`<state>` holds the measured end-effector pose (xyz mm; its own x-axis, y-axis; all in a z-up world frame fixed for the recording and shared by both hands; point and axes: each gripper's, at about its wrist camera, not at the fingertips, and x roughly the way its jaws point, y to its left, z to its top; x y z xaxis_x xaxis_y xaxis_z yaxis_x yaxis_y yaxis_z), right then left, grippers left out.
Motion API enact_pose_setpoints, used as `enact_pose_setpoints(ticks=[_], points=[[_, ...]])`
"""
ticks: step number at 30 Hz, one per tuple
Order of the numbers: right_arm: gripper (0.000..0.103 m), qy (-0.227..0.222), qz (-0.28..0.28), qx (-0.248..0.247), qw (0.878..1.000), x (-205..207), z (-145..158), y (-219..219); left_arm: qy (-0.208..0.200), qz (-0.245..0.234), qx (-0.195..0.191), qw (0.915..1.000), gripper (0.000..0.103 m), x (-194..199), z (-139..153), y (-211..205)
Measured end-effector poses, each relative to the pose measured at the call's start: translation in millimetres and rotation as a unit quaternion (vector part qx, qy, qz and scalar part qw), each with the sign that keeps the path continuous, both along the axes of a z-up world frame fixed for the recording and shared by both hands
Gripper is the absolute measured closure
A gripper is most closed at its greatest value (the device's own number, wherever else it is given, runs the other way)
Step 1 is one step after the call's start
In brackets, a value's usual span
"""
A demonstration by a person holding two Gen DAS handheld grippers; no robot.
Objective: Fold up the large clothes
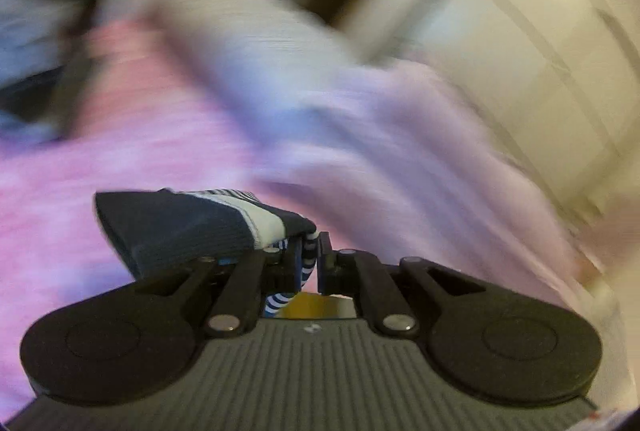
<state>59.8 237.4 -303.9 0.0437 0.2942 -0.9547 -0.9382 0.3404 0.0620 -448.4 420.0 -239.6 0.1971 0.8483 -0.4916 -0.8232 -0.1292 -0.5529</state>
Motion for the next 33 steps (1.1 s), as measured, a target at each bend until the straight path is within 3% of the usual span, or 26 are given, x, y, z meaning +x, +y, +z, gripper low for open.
enact_pose_setpoints(ticks=[2,5,7,9,11,13,15,18,20,22,25,29,33], points=[[0.041,0.001,-0.011,0.005,1.0,14.8,2.7,-5.6,0.006,-0.08,0.045,0.9957,0.1,62.6,25.5,-3.0],[0.041,0.002,-0.026,0.01,1.0,36.0,7.3,-10.8,0.026,-0.237,0.098,0.9661,0.096,172.0,46.8,-21.2],[0.041,0.005,-0.031,0.011,0.999,48.0,9.6,-12.4,0.045,-0.302,0.093,0.9475,0.088,230.7,35.8,-36.0],[0.041,0.004,-0.03,0.009,1.0,57.9,10.3,-12.6,0.069,-0.334,0.042,0.9391,0.087,264.9,6.4,-46.5],[0.041,0.002,-0.027,0.011,1.0,67.6,9.9,-14.0,0.088,-0.334,-0.015,0.9384,0.087,271.0,-28.4,-55.6],[0.041,0.003,-0.028,0.012,1.0,77.9,6.7,-14.8,0.12,-0.302,-0.079,0.9424,0.088,254.0,-62.4,-61.7],[0.041,0.008,-0.034,0.015,0.999,87.2,0.3,-11.7,0.155,-0.265,-0.119,0.9442,0.088,230.8,-82.6,-63.7],[0.041,0.035,-0.047,0.038,0.998,95.5,-10.4,-0.1,0.218,-0.219,-0.148,0.9396,0.086,195.5,-98.7,-55.9],[0.041,0.065,-0.056,0.062,0.994,97.5,-17.2,11.6,0.264,-0.207,-0.147,0.9307,0.083,183.3,-104.7,-47.2],[0.041,0.103,-0.07,0.094,0.988,97.0,-23.9,26.8,0.322,-0.216,-0.132,0.9122,0.08,182.7,-108.5,-42.3],[0.041,0.171,-0.097,0.143,0.97,94.7,-37.5,50.0,0.412,-0.252,-0.097,0.8704,0.073,193.4,-122.1,-38.0],[0.041,0.222,-0.148,0.176,0.947,95.3,-60.1,76.4,0.476,-0.294,-0.073,0.8258,0.072,206.6,-142.2,-31.1],[0.044,0.248,-0.188,0.186,0.932,97.3,-74.0,84.6,0.544,-0.329,-0.034,0.7712,0.072,217.0,-158.9,-31.5]])
